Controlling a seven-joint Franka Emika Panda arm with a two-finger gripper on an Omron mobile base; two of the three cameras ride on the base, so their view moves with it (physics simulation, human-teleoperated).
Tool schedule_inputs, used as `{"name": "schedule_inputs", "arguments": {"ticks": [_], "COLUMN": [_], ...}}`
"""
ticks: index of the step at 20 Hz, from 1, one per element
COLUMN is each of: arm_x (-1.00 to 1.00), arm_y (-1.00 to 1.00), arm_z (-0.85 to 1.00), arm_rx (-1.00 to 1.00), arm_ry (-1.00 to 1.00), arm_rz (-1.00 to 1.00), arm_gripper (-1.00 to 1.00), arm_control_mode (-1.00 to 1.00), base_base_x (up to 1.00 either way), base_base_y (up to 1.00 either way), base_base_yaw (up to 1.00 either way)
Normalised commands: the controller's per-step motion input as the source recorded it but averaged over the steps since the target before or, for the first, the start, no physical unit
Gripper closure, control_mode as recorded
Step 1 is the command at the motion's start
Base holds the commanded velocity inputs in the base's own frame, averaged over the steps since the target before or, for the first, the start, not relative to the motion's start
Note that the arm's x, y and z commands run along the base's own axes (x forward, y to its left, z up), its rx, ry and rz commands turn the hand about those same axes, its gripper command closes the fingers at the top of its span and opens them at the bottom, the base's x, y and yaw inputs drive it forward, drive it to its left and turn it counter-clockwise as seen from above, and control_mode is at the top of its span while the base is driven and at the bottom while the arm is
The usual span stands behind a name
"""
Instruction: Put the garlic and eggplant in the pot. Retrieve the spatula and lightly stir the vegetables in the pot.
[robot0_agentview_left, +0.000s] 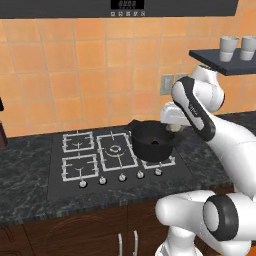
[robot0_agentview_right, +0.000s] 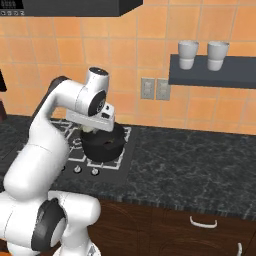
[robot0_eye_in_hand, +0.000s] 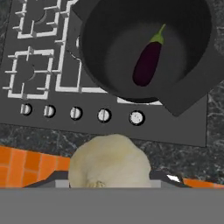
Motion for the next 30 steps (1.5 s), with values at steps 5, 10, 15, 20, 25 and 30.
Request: {"name": "schedule_inputs", "arguments": {"ticks": [5,10,15,20,25,30], "arm_x": [1.00,0.98,0.57,0.02,0.08,0.07], "arm_y": [0.35,-0.02,-0.04,-0.14,-0.02,0.00], "arm_z": [-0.48,-0.57,-0.48,-0.25,-0.23,-0.20], "arm_rx": [-0.01,-0.06,-0.07,0.00,-0.01,-0.04], "arm_ry": [0.09,0.00,0.06,0.13,0.18,0.15], "arm_rz": [-0.21,-0.27,-0.19,-0.04,0.00,0.00], "arm_gripper": [1.00,1.00,1.00,1.00,1.00,1.00], "arm_control_mode": [-1.00,-1.00,-1.00,-1.00,-1.00,-1.00], "base_base_x": [0.00,0.00,0.00,0.00,0.00,0.00], "base_base_y": [0.00,0.00,0.00,0.00,0.00,0.00], "base_base_yaw": [0.00,0.00,0.00,0.00,0.00,0.00]}}
